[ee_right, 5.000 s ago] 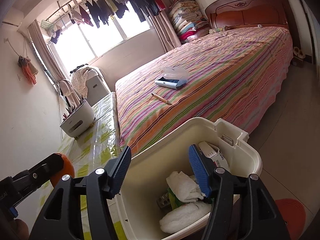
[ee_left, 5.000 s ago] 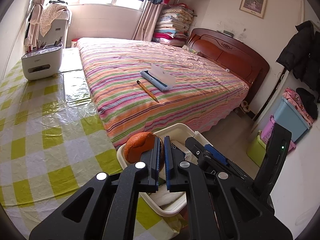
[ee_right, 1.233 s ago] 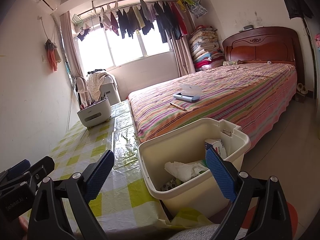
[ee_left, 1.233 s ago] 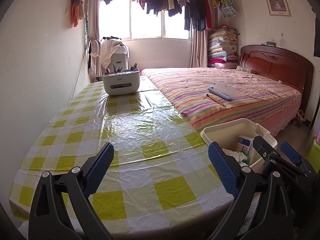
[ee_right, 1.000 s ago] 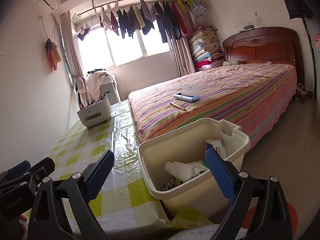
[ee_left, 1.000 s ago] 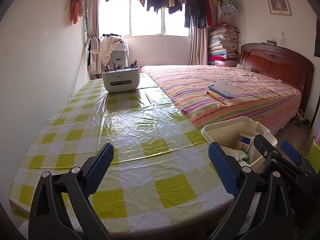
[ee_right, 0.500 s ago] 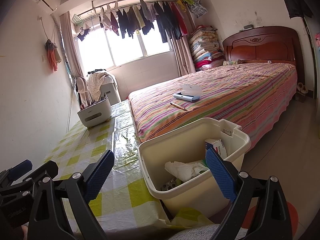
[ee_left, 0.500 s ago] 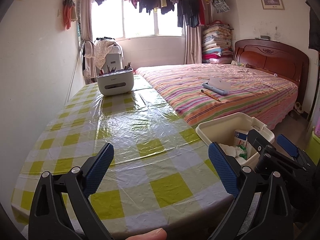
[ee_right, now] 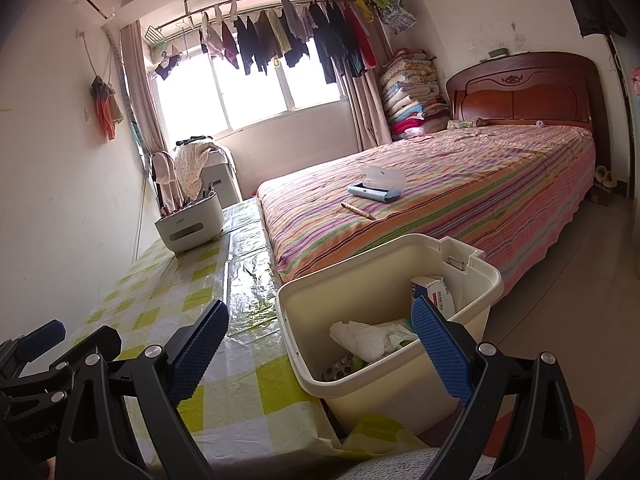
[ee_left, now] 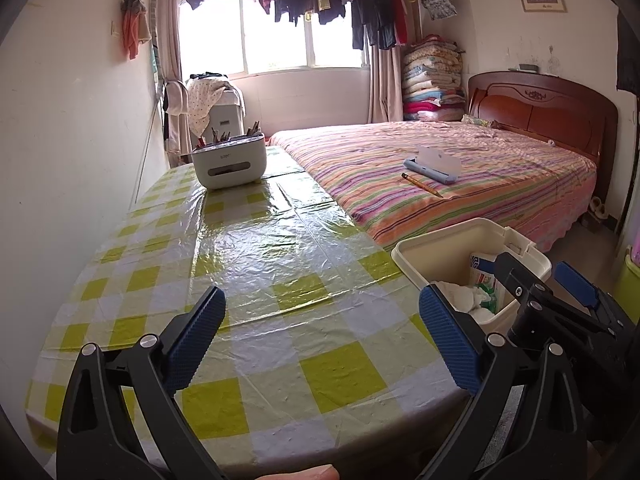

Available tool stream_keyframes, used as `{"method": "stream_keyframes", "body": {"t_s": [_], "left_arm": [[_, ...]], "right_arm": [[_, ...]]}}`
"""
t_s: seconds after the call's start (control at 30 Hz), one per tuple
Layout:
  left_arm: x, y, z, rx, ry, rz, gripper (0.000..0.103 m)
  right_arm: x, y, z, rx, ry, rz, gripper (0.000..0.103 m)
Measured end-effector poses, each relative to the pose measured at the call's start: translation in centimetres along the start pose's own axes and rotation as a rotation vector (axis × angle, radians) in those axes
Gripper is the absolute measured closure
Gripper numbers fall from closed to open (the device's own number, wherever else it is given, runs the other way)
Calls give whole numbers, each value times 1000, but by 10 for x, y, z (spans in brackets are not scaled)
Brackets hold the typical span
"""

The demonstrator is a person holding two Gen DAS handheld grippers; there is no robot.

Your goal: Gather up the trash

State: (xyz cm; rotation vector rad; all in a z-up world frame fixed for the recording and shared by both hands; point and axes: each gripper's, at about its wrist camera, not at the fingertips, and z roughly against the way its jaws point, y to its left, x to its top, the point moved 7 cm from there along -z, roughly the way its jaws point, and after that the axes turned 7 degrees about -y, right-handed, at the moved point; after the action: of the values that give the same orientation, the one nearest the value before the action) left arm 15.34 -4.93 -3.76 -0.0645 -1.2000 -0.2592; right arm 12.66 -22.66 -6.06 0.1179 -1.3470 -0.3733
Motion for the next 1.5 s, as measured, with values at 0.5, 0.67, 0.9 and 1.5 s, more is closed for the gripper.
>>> {"method": "stream_keyframes", "body": {"t_s": [0.5, 0.67, 0.9, 1.5], "left_arm": [[0, -3, 3, 9, -14, -27, 7], [1, -3, 3, 14, -20, -33, 7], [1, -1, 2, 14, -18, -30, 7], [-2, -4, 0, 12, -6, -54, 7]], "right_arm": [[0, -1, -1, 0, 1, 6, 13], [0, -1, -1, 0, 2, 6, 13], [-2, -2, -4, 0, 6, 6, 13], [-2, -3, -5, 0, 6, 9, 13]]}}
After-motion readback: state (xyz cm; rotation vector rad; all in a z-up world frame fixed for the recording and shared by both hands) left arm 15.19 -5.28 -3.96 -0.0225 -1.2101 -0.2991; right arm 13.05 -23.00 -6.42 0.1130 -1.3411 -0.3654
